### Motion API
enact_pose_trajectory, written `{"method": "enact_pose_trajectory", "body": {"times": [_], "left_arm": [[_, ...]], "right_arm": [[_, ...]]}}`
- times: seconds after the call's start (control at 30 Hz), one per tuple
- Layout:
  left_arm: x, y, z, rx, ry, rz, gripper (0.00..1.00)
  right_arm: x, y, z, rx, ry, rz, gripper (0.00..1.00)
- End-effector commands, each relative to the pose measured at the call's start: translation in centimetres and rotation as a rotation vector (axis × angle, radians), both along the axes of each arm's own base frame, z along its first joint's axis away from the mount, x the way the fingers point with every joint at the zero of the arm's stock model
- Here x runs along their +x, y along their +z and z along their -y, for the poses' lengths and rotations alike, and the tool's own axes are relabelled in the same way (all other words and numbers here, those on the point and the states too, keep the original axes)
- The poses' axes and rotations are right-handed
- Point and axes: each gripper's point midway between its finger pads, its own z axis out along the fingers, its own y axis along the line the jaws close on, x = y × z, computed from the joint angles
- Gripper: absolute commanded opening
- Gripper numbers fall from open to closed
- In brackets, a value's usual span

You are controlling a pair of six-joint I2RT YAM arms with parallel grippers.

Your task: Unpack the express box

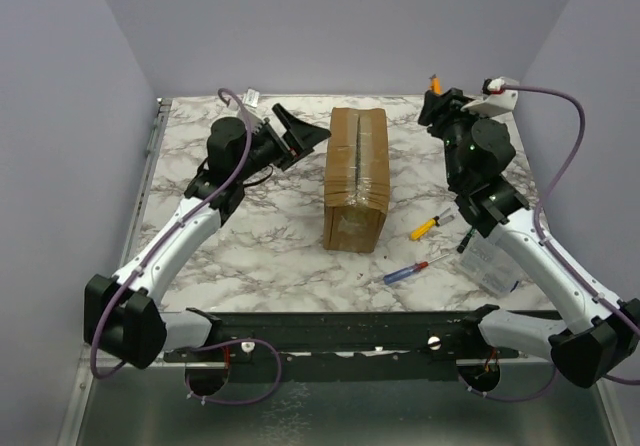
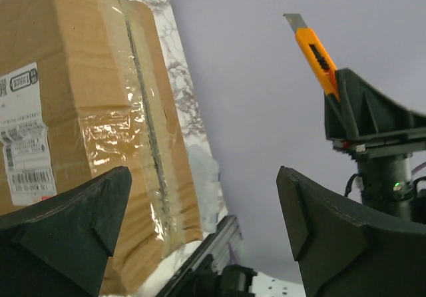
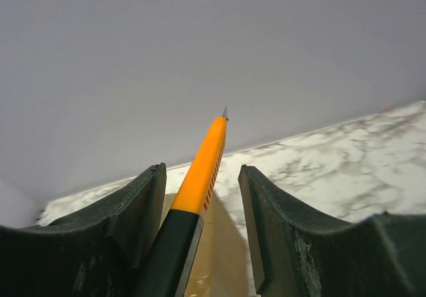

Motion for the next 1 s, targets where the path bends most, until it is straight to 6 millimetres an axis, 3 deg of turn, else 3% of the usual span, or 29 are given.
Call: {"method": "enact_pose_trajectory", "body": {"times": [0.0,0.1,0.2,0.33,0.5,0.73,0.97], "left_arm": [[0.3,-3.4,2.6,0.165,-0.202,0.044,0.99],[0.2,-5.2,2.9,0.197,-0.213,0.029,0.99],[-0.4,-6.8,2.4,0.258,-0.188,0.048,0.99],[-1.9,-8.7,2.7,0.291,-0.204,0.024,0.99],[-4.0,-10.5,4.5,0.312,-0.242,-0.002,0.98],[-6.0,-10.6,5.1,0.296,-0.230,-0.002,0.97],[-8.1,-10.8,3.3,0.259,-0.171,-0.028,0.96]], "right_arm": [[1.2,-5.3,3.6,-0.127,-0.095,-0.210,0.01],[1.9,-8.8,4.3,-0.188,-0.089,-0.321,0.01],[2.2,-11.8,3.4,-0.220,-0.020,-0.401,0.01],[2.6,-14.1,2.0,-0.248,0.055,-0.445,0.00],[2.7,-16.0,-0.1,-0.271,0.172,-0.452,0.01],[0.8,-18.1,-5.9,-0.218,0.515,-0.436,0.01],[-1.2,-19.1,-9.5,-0.163,0.691,-0.434,0.01]]}}
